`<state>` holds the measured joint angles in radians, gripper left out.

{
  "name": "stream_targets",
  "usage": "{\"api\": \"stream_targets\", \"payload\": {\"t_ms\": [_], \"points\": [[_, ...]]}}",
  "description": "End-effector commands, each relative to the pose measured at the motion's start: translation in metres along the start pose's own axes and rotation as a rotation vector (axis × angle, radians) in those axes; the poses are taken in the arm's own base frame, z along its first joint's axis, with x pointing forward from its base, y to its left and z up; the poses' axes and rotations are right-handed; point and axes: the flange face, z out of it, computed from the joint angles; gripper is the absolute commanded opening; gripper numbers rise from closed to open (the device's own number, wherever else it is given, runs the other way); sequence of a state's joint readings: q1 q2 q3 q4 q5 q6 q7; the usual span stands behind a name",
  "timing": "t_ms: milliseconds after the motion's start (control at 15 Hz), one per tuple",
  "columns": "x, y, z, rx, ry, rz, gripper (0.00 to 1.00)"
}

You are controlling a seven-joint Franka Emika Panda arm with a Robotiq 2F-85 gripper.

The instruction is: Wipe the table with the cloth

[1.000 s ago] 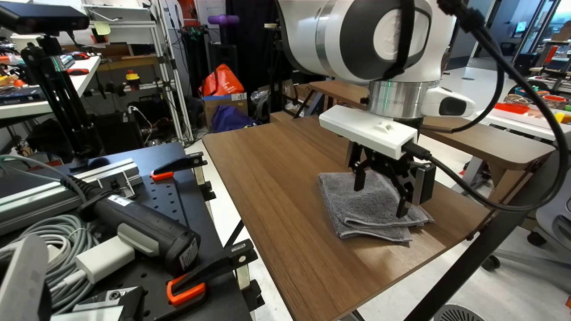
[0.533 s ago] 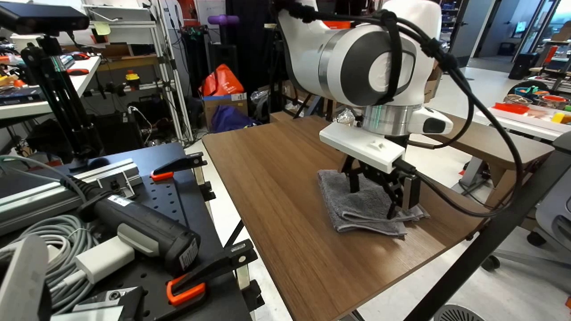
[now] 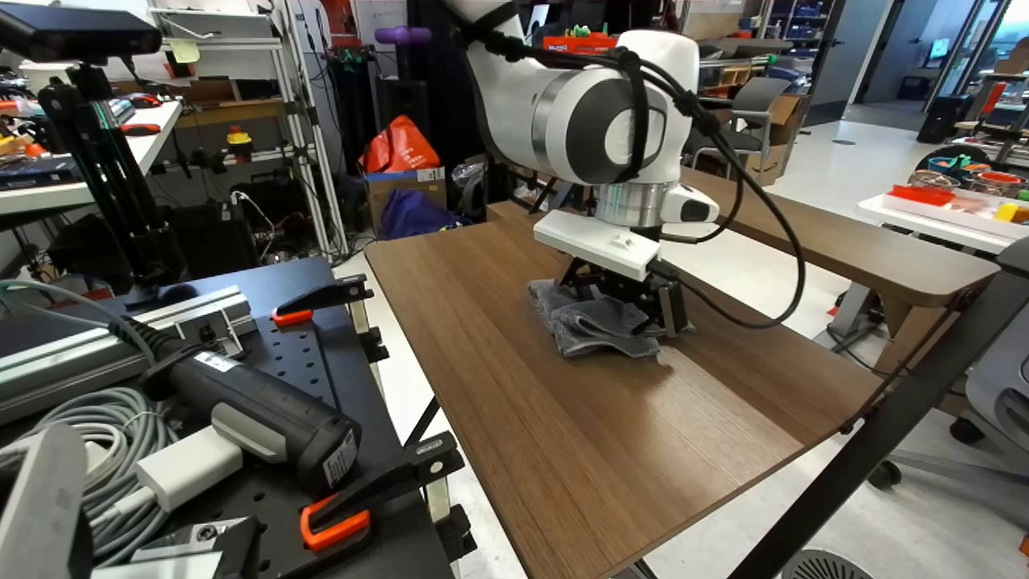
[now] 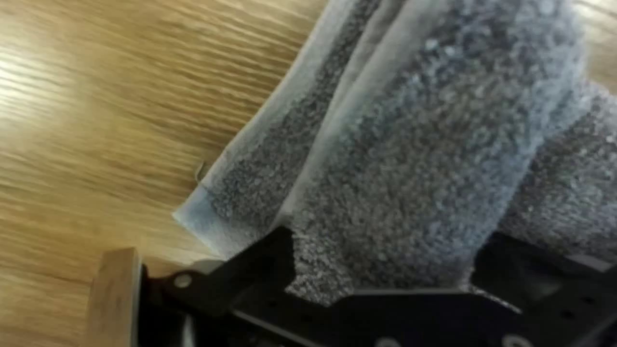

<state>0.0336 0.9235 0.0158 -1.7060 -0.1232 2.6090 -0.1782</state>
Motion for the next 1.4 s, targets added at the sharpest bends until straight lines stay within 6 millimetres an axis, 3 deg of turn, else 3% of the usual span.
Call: {"api": "stream_targets", "payload": {"t_ms": [0, 267, 467, 733, 1067, 1133, 1333], "points": [[0.02, -0.044, 0.014, 0.002, -0.029, -0.114, 1.0], [0.037, -0.091, 0.009, 0.002, -0.05, -0.213, 1.0], [0.045, -0.116, 0.002, 0.014, -0.065, -0.268, 1.0], [0.041, -0.129, -0.023, 0.037, -0.075, -0.332, 1.0], [0.018, -0.136, -0.078, 0.065, -0.112, -0.439, 1.0], [0.038, -0.139, -0.057, 0.047, -0.08, -0.385, 1.0], [0.027, -0.137, -0.075, 0.053, -0.097, -0.416, 1.0]]}}
